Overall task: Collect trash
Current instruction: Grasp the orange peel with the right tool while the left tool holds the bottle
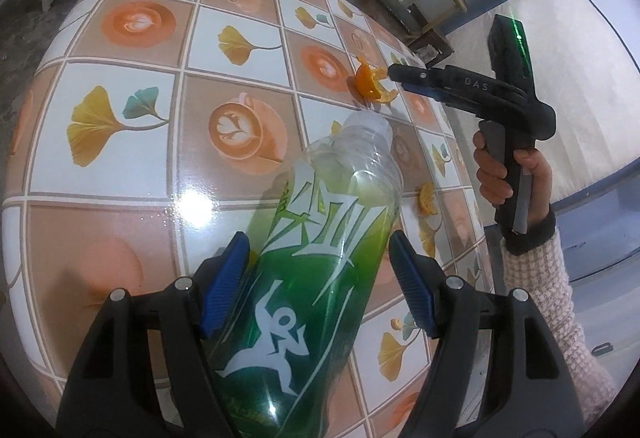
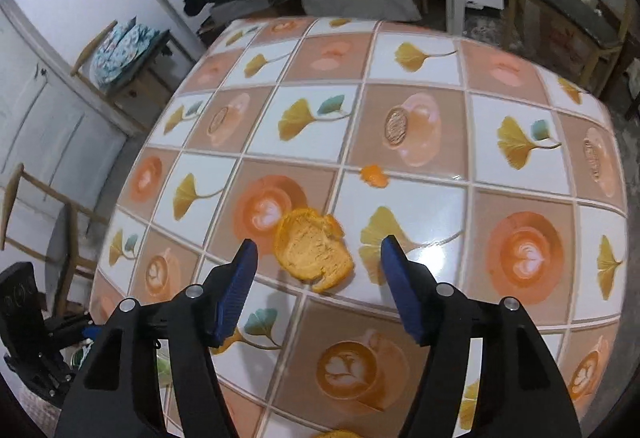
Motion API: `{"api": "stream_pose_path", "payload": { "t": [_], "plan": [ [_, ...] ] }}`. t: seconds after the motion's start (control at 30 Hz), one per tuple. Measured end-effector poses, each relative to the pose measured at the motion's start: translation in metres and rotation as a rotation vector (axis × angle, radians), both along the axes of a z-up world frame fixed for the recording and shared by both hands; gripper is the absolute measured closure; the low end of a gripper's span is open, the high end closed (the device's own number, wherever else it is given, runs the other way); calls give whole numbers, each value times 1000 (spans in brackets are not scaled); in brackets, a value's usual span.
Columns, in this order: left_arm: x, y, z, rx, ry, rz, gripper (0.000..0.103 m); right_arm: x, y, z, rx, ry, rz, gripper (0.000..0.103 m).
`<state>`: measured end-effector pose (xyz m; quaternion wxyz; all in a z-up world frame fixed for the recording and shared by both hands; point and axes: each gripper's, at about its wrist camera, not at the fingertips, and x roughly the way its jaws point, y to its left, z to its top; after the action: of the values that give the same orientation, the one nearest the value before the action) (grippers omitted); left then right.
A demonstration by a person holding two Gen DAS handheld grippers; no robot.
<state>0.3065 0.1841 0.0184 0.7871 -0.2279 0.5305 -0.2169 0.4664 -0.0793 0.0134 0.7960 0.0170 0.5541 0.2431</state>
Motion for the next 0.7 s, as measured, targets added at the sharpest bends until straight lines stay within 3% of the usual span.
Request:
{"api": "stream_pose_path", "payload": {
  "t": [0.17,0.33,0.37,0.53,0.7],
  "plan": [
    [0,-2,0,15,-3,4,34,1,24,-20,-91,13,81,40],
    [0,-1,0,18,1,7,34,-6,38,-24,-208,-90,112,41],
    [0,-2,0,19,1,8,34,-8,38,-24,-227,-103,110,51],
    [-2,-3,1,27,-3,14,33,-18,28,-13,-228,-133,102,74],
    [-3,-2,2,28,-3,28,32,-39,0,7,-213,-155,68,81]
  ]
}}
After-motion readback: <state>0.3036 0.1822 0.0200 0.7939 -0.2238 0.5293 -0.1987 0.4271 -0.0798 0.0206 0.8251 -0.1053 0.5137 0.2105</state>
